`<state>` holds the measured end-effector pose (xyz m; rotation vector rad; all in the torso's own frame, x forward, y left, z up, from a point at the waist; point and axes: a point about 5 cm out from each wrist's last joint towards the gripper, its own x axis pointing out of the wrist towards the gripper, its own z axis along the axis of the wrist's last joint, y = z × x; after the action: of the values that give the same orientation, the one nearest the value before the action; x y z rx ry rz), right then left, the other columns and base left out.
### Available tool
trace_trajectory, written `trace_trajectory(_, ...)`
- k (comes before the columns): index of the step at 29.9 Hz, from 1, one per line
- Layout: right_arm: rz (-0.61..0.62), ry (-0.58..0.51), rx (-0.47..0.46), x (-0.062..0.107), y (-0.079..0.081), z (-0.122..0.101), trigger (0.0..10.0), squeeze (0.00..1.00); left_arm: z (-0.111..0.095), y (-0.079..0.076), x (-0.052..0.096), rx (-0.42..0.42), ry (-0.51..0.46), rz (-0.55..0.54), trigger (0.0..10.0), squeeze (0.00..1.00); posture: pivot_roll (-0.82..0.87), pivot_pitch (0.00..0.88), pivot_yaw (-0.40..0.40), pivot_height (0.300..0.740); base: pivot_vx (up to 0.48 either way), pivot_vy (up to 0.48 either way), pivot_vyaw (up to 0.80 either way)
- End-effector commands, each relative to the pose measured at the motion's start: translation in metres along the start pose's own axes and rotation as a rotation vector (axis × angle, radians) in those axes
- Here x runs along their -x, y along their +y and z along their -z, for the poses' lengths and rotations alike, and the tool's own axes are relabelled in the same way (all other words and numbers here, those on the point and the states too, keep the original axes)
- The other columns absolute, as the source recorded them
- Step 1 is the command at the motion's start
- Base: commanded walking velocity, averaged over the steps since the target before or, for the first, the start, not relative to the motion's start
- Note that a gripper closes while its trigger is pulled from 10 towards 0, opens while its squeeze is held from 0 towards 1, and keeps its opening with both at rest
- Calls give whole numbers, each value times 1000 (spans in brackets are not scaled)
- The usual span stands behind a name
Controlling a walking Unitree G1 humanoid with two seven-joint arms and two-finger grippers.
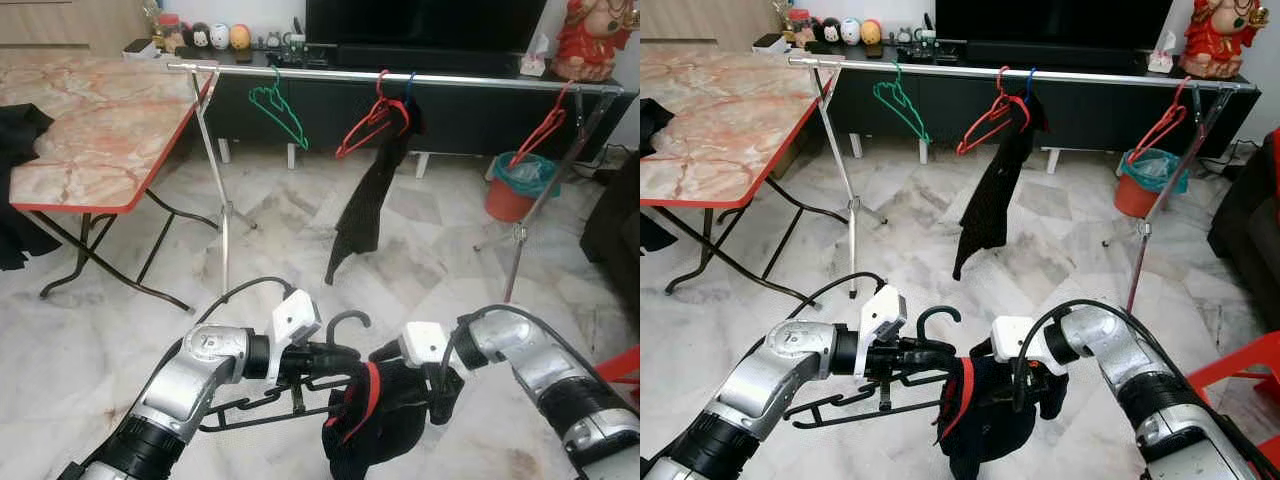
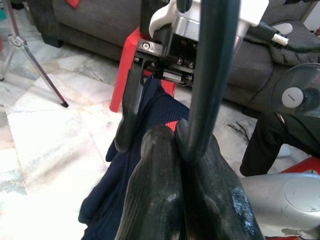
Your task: Hang hanger
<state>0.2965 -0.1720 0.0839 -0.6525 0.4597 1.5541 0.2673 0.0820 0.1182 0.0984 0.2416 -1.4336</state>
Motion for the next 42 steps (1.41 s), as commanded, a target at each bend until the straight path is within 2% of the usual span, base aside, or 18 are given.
trace_trajectory(1, -2, 5, 22, 1, -4, -4, 0, 0, -8, -2, -2, -20, -31, 21, 10000, 0, 93, 0, -35, 740, 0, 0, 0)
trace_trajectory(32, 35, -76, -2, -1, -9, -12, 0, 0, -4, -3, -4, -7, -20, 23, 10000, 0, 89, 0, -29, 740, 0, 0, 0)
trace_trajectory(42, 33, -85, -4, -6, -8, -13, 0, 0, 0, 0, -3, -21, -9, -17, 10000, 0, 92, 0, -23, 740, 0, 0, 0)
